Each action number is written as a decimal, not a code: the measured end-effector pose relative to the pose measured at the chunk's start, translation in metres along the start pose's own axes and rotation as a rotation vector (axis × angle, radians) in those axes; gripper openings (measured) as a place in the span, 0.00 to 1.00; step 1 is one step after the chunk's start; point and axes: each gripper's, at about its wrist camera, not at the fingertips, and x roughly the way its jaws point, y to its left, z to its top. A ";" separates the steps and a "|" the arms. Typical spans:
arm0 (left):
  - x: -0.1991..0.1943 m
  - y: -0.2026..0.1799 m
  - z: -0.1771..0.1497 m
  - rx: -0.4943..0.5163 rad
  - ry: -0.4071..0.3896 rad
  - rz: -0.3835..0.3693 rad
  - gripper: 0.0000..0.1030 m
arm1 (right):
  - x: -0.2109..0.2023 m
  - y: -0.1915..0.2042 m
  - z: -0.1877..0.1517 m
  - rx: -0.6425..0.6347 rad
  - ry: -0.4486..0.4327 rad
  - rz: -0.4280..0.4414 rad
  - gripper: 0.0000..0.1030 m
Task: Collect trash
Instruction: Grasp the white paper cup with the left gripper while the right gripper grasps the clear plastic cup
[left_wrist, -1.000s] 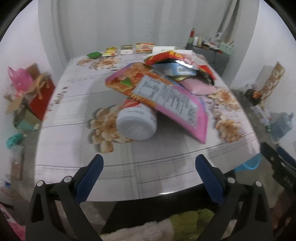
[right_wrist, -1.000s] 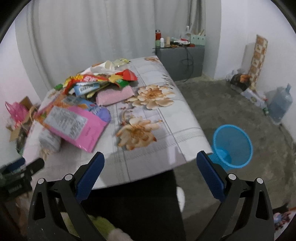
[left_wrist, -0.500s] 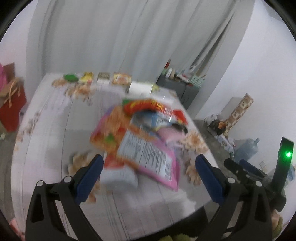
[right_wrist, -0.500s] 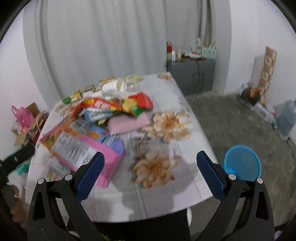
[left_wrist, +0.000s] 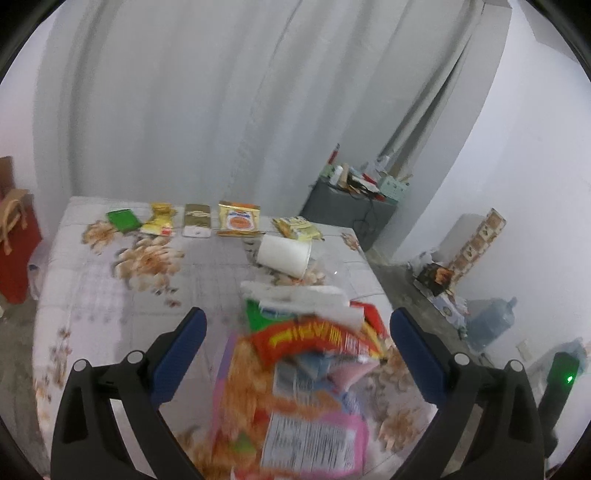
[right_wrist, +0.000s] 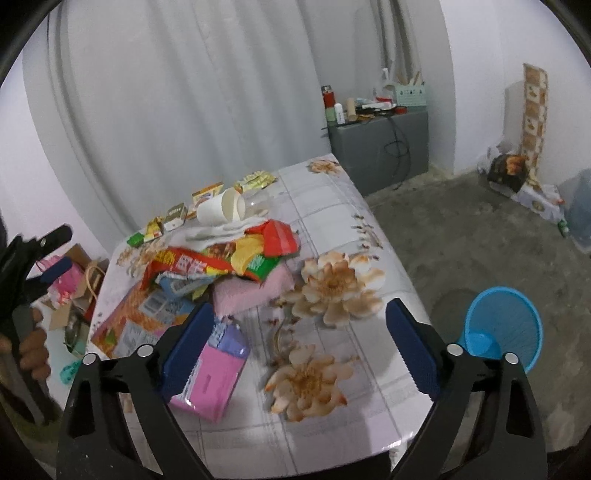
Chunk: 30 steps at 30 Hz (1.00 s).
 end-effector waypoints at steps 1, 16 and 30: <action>0.010 0.002 0.012 -0.002 0.022 -0.008 0.95 | 0.002 -0.002 0.007 0.003 -0.006 0.014 0.82; 0.236 -0.029 0.093 0.236 0.389 0.112 0.92 | 0.171 -0.004 0.145 0.024 0.253 0.318 0.80; 0.301 -0.029 0.080 0.395 0.474 0.264 0.71 | 0.242 0.020 0.153 -0.244 0.335 0.400 0.74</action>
